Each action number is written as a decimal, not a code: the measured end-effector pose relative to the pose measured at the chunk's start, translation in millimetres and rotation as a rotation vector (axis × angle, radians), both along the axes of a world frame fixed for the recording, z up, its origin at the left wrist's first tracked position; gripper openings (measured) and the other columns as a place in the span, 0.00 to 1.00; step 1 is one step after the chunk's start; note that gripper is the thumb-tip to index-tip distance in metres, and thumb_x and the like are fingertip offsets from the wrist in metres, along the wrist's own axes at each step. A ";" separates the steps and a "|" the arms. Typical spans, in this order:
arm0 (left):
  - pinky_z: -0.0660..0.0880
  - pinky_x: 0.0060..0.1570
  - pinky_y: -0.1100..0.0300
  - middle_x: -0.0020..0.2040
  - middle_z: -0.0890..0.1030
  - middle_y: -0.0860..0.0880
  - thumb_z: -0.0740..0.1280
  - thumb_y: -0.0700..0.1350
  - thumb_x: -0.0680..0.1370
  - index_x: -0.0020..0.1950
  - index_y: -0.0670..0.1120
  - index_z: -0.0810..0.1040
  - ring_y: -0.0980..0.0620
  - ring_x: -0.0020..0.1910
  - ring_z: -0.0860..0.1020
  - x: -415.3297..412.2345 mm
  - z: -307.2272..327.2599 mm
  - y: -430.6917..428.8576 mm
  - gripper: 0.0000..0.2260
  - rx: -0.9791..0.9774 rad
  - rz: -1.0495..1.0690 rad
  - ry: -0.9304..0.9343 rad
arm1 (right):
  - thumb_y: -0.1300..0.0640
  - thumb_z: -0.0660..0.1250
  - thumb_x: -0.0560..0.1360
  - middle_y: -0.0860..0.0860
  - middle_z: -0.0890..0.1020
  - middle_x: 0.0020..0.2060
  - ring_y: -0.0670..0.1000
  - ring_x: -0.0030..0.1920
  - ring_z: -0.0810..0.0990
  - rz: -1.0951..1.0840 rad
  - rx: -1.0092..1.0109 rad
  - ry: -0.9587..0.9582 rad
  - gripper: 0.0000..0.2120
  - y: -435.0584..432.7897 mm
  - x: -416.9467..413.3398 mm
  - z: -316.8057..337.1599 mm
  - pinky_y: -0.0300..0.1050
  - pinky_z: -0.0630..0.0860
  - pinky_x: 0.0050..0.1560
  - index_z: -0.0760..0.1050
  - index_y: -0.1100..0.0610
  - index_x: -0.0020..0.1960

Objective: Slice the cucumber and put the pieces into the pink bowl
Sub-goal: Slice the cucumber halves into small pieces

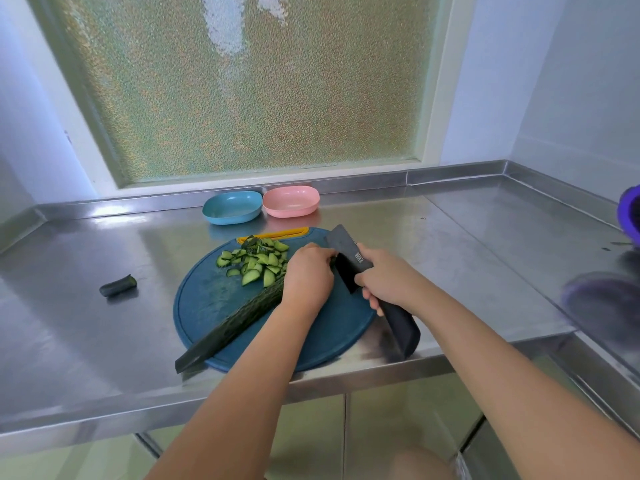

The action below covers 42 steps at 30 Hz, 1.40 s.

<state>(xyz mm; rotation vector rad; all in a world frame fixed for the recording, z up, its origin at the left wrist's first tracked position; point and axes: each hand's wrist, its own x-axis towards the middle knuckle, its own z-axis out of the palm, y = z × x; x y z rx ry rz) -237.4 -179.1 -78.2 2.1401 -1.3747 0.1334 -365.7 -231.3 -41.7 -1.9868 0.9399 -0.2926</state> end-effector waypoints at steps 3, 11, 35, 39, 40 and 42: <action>0.70 0.45 0.55 0.47 0.78 0.41 0.59 0.35 0.76 0.55 0.44 0.81 0.43 0.48 0.76 0.2 0.8 -0.2 0.15 0.003 0.006 0.002 | 0.68 0.56 0.76 0.54 0.76 0.29 0.47 0.21 0.72 -0.032 0.036 -0.052 0.34 -1.0 0.0 0.8 0.40 0.71 0.23 0.52 0.51 0.78; 0.71 0.47 0.53 0.49 0.78 0.41 0.58 0.36 0.77 0.57 0.44 0.80 0.43 0.49 0.75 -0.3 0.5 -1.3 0.15 0.016 0.019 -0.004 | 0.69 0.55 0.76 0.54 0.75 0.28 0.46 0.19 0.71 -0.055 0.095 -0.092 0.33 -2.4 2.8 3.2 0.38 0.69 0.21 0.53 0.51 0.78; 0.62 0.37 0.59 0.43 0.74 0.42 0.58 0.38 0.78 0.50 0.41 0.82 0.43 0.45 0.75 -2.9 3.8 1.8 0.12 -0.058 0.062 0.092 | 0.68 0.52 0.74 0.64 0.81 0.46 0.53 0.26 0.76 0.021 -0.155 0.180 0.36 20.1 23.8 4.6 0.45 0.78 0.32 0.42 0.54 0.78; 0.67 0.44 0.59 0.50 0.77 0.40 0.59 0.36 0.77 0.56 0.44 0.81 0.43 0.49 0.76 -4.9 5.6 5.3 0.14 -0.071 0.035 0.088 | 0.69 0.52 0.74 0.63 0.81 0.43 0.57 0.30 0.79 -0.006 -0.100 0.123 0.33 16.9 14.6 4.5 0.54 0.82 0.39 0.50 0.56 0.77; 0.68 0.47 0.58 0.52 0.78 0.41 0.58 0.36 0.77 0.57 0.45 0.81 0.43 0.51 0.76 -3.7 4.7 4.6 0.15 -0.068 0.036 0.088 | 0.69 0.52 0.74 0.64 0.81 0.43 0.58 0.32 0.79 -0.014 -0.098 0.125 0.32 16.0 11.8 4.9 0.55 0.82 0.41 0.52 0.56 0.76; 0.69 0.50 0.57 0.54 0.79 0.42 0.58 0.37 0.77 0.58 0.46 0.81 0.43 0.53 0.75 -0.7 1.5 2.0 0.15 -0.076 0.055 0.087 | 0.69 0.52 0.74 0.63 0.81 0.43 0.59 0.33 0.80 -0.022 -0.122 0.142 0.32 16.8 7.2 5.4 0.55 0.82 0.42 0.53 0.55 0.76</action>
